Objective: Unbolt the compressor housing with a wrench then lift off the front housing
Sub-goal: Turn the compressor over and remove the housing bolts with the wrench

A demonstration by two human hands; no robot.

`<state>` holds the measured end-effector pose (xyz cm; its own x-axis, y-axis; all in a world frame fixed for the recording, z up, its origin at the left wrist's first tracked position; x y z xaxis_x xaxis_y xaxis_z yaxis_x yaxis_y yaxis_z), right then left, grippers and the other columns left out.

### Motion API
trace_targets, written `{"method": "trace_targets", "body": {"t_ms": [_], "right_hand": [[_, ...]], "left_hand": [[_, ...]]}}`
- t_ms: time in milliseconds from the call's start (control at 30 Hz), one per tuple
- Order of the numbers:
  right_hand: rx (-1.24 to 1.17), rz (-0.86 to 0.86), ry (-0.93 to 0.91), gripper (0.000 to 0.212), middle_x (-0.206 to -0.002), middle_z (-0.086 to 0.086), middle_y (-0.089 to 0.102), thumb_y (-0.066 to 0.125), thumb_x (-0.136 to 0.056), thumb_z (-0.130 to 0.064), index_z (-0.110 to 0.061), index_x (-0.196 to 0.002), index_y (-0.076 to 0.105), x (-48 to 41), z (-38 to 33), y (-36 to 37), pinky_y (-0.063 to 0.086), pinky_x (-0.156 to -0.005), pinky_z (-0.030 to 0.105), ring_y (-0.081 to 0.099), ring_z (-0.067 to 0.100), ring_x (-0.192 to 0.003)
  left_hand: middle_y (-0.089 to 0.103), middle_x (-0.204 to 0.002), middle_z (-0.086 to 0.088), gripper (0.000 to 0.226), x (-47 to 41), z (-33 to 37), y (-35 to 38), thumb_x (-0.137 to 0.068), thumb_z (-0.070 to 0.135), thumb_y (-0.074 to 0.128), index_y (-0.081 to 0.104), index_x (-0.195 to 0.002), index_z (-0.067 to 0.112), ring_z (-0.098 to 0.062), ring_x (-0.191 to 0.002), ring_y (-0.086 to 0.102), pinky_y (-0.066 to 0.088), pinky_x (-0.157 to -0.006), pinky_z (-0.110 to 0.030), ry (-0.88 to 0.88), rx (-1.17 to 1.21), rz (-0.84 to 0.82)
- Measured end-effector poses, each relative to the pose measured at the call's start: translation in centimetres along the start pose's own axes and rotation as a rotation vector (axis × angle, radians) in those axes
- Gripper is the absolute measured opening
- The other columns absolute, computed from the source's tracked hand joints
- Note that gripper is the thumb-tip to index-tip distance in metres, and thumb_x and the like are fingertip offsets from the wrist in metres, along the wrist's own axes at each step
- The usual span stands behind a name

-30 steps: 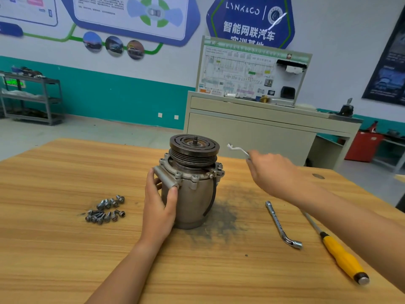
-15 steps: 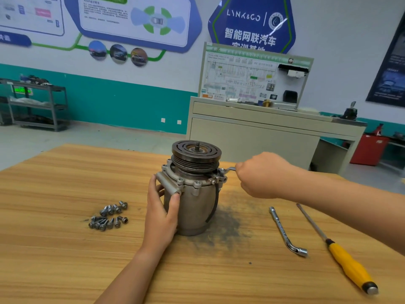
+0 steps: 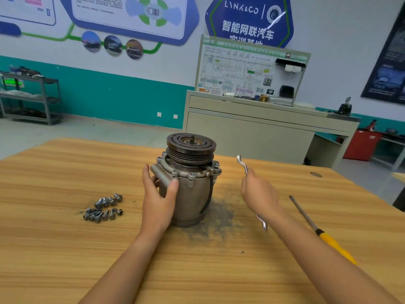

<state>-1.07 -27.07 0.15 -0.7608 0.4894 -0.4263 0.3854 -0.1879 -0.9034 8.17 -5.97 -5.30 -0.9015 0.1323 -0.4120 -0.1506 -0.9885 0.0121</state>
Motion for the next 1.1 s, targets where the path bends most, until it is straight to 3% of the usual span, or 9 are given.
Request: {"method": "trace_targets", "body": {"t_ms": [100, 333, 467, 567, 733, 833, 900, 1033, 1100], "right_hand": [[-0.004, -0.229, 0.063, 0.027, -0.101, 0.013, 0.064, 0.037, -0.092, -0.005, -0.008, -0.111, 0.056, 1.7, 0.7, 3.9, 0.035, -0.063, 0.03, 0.06, 0.032, -0.094], [-0.19, -0.27, 0.149, 0.034, -0.097, 0.009, 0.066, 0.045, -0.094, -0.04, -0.011, -0.098, 0.063, 2.4, -0.4, 6.3, 0.038, -0.064, 0.028, 0.059, 0.027, -0.09], [-1.076, -0.116, 0.353, 0.045, -0.122, 0.003, 0.06, 0.042, -0.095, -0.043, -0.013, -0.126, 0.056, 0.2, -2.1, 3.5, 0.041, -0.097, 0.033, 0.054, 0.019, -0.112], [-1.354, -0.224, 0.355, 0.038, -0.115, 0.003, 0.062, 0.037, -0.097, -0.039, -0.013, -0.109, 0.062, -1.9, -5.5, 1.6, 0.041, -0.098, 0.036, 0.054, 0.018, -0.107], [-1.31, -0.142, 0.369, 0.04, -0.069, -0.002, 0.058, 0.037, -0.097, -0.035, -0.018, -0.068, 0.059, -1.4, -6.4, 1.0, 0.038, -0.061, 0.024, 0.051, 0.011, -0.068], [-1.232, -0.003, 0.351, 0.05, -0.051, -0.011, 0.046, 0.041, -0.095, -0.039, -0.024, -0.048, 0.05, 0.4, -5.8, -0.4, 0.031, -0.053, 0.029, 0.04, 0.008, -0.055], [-1.181, 0.083, 0.272, 0.057, -0.042, -0.013, 0.049, 0.042, -0.092, -0.046, -0.031, -0.039, 0.053, 2.7, -5.3, -1.3, 0.034, -0.05, 0.026, 0.043, 0.005, -0.049], [-1.249, 0.032, 0.301, 0.042, -0.086, 0.0, 0.071, 0.04, -0.094, -0.046, -0.021, -0.082, 0.071, 4.7, -0.7, -0.4, 0.049, -0.081, 0.031, 0.065, 0.009, -0.086], [-0.908, 0.066, 0.363, 0.038, -0.095, 0.002, 0.069, 0.043, -0.093, -0.044, -0.017, -0.094, 0.07, 4.0, 3.2, 0.3, 0.047, -0.082, 0.033, 0.062, 0.018, -0.094]], "left_hand": [[0.03, -0.151, 0.0, 0.079, 0.1, 0.8, 0.8, -0.087, 0.049, 0.049, 0.006, -0.15, 0.027, -0.02, -0.136, 0.033, 0.031, -0.11, -0.044, 0.017, -0.076, 0.043], [0.025, -0.154, -0.001, 0.07, 0.1, 0.7, 0.8, -0.093, 0.044, 0.041, 0.009, -0.15, 0.02, -0.019, -0.139, 0.026, 0.026, -0.112, -0.037, 0.017, -0.058, 0.089], [0.029, -0.152, -0.003, 0.063, -0.6, 0.1, 0.8, -0.097, 0.046, 0.034, 0.007, -0.15, 0.025, -0.024, -0.135, 0.033, 0.028, -0.094, -0.029, -0.068, -0.019, 0.091], [0.031, -0.15, -0.002, 0.058, -0.6, 0.4, 1.1, -0.099, 0.041, 0.033, 0.01, -0.15, 0.027, -0.019, -0.133, 0.033, 0.027, -0.093, -0.027, -0.073, 0.026, 0.123], [0.032, -0.149, 0.005, 0.055, -0.5, 0.4, 0.9, -0.1, 0.037, 0.034, 0.015, -0.15, 0.027, 0.0, -0.115, 0.027, 0.024, -0.095, -0.022, -0.076, 0.026, 0.141], [0.024, -0.153, 0.009, 0.05, -1.3, 0.4, 0.6, -0.101, 0.032, 0.029, 0.02, -0.149, 0.023, 0.003, -0.13, 0.02, 0.018, -0.108, -0.022, -0.061, 0.05, 0.068], [0.025, -0.153, 0.007, 0.047, -2.0, 0.0, 0.7, -0.102, 0.032, 0.024, 0.024, -0.148, 0.022, -0.008, -0.139, 0.022, 0.019, -0.116, -0.036, -0.091, 0.101, -0.048], [0.042, -0.146, 0.001, 0.046, -3.4, -0.4, 1.6, -0.102, 0.036, 0.02, 0.035, -0.144, 0.026, -0.017, -0.136, 0.035, 0.028, -0.113, -0.047, -0.122, 0.13, -0.245], [0.047, -0.142, 0.0, 0.046, -3.7, -0.5, 1.8, -0.102, 0.036, 0.02, 0.037, -0.143, 0.027, -0.018, -0.131, 0.041, 0.033, -0.11, -0.047, -0.15, 0.159, -0.271]]}}
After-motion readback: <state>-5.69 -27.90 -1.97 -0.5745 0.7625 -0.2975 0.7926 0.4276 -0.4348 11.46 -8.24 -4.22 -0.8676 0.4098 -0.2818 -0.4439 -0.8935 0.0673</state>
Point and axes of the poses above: each hand's wrist, its own x-axis away from the middle knuckle, its own y-axis out of the palm, z = x × y, the point moved 4 cm from there along -x, towards the middle knuckle
